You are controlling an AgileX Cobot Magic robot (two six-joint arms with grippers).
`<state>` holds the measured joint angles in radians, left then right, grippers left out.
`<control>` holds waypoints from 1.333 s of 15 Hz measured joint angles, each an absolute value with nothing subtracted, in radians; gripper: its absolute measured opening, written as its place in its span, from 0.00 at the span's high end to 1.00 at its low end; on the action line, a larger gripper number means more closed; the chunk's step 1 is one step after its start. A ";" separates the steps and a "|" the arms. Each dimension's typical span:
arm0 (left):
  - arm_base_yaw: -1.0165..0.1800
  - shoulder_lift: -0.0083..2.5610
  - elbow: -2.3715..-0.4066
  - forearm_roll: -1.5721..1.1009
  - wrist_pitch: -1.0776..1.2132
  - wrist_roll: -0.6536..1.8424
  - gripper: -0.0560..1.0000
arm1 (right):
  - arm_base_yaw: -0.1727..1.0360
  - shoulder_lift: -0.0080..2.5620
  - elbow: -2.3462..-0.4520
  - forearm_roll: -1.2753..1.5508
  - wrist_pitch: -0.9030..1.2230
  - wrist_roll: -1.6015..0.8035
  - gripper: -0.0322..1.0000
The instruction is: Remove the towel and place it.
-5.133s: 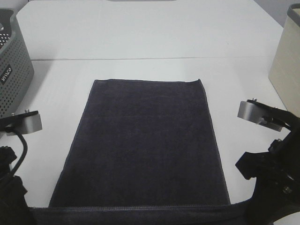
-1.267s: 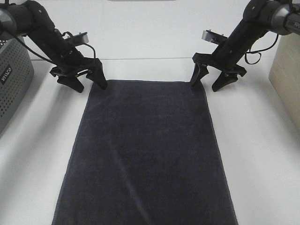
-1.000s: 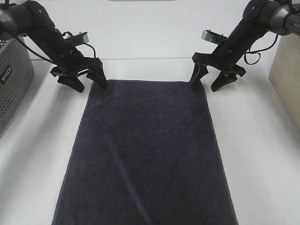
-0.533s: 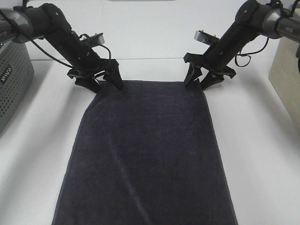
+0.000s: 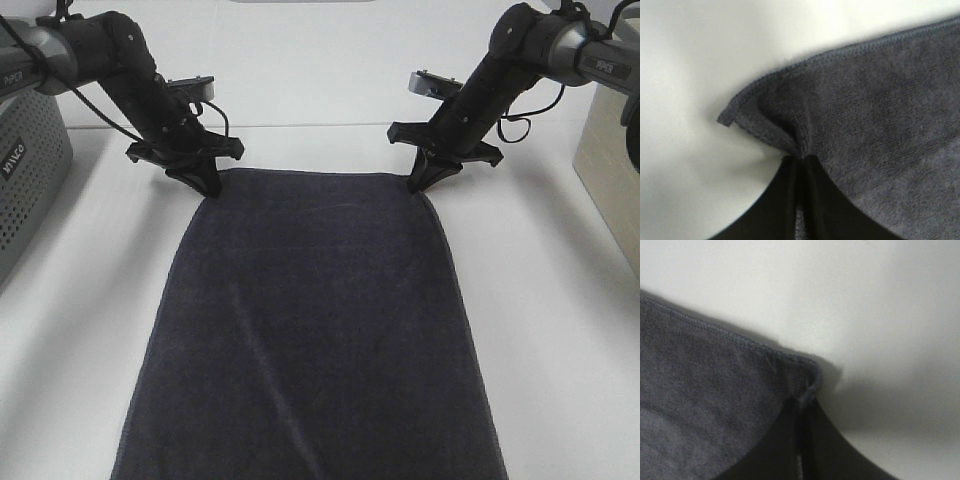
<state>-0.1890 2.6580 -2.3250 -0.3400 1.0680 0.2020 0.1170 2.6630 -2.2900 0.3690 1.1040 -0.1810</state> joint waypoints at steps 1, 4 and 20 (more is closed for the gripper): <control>-0.189 2.660 -2.334 -0.337 1.068 0.210 0.93 | 0.117 2.663 -2.290 0.369 1.099 -0.181 0.96; -0.189 2.672 -2.394 -0.319 1.045 0.228 0.93 | 0.118 2.679 -2.348 0.344 1.047 -0.181 0.96; -0.189 2.674 -2.442 -0.231 0.619 0.261 0.93 | 0.120 2.700 -2.511 0.427 0.665 -0.320 0.96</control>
<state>-0.1890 2.6740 -2.4420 -0.2310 0.6190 0.2610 0.1200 2.7000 -2.5110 0.4270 0.6650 -0.3200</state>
